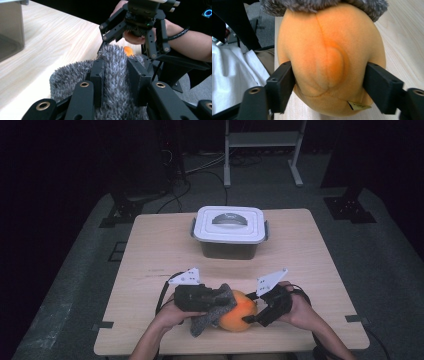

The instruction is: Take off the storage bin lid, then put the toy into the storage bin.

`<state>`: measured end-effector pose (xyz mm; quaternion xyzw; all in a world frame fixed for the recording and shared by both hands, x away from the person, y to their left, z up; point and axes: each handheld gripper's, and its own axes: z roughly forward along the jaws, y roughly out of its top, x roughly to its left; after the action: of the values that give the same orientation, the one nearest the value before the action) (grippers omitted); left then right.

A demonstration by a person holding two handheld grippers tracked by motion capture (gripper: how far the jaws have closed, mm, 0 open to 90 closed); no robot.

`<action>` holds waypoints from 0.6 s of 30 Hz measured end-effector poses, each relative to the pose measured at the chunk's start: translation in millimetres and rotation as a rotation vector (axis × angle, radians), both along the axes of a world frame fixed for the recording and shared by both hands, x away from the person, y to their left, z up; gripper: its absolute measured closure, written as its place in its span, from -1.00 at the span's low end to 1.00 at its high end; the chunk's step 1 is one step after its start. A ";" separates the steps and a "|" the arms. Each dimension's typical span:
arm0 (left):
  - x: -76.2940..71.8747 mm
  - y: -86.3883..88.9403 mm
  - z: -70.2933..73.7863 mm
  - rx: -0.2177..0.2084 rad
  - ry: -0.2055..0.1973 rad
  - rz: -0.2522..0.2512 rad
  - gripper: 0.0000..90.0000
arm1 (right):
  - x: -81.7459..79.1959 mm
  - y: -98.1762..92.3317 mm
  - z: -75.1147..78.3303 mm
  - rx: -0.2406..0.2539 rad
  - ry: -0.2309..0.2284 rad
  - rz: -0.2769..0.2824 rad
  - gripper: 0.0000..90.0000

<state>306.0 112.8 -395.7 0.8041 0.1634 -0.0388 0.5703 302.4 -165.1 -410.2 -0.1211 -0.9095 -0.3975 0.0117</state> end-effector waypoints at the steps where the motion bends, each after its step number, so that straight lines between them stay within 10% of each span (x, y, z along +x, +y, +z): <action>1: 0.0 0.3 2.4 -0.017 -0.002 -0.002 0.51 | 1.8 -1.3 -0.7 0.010 0.009 0.000 -0.35; 13: 6.7 19.1 -7.1 0.046 0.007 0.025 0.52 | 6.0 -6.7 -5.5 0.050 0.028 -0.004 -0.24; 18: 8.6 31.7 -1.7 -0.020 0.008 0.046 0.52 | 8.7 -10.8 -7.1 0.059 0.048 -0.017 -0.24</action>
<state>314.5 144.6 -397.4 0.7944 0.1836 -0.0305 0.5782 311.1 -175.8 -417.3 -0.1380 -0.8956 -0.4214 0.0338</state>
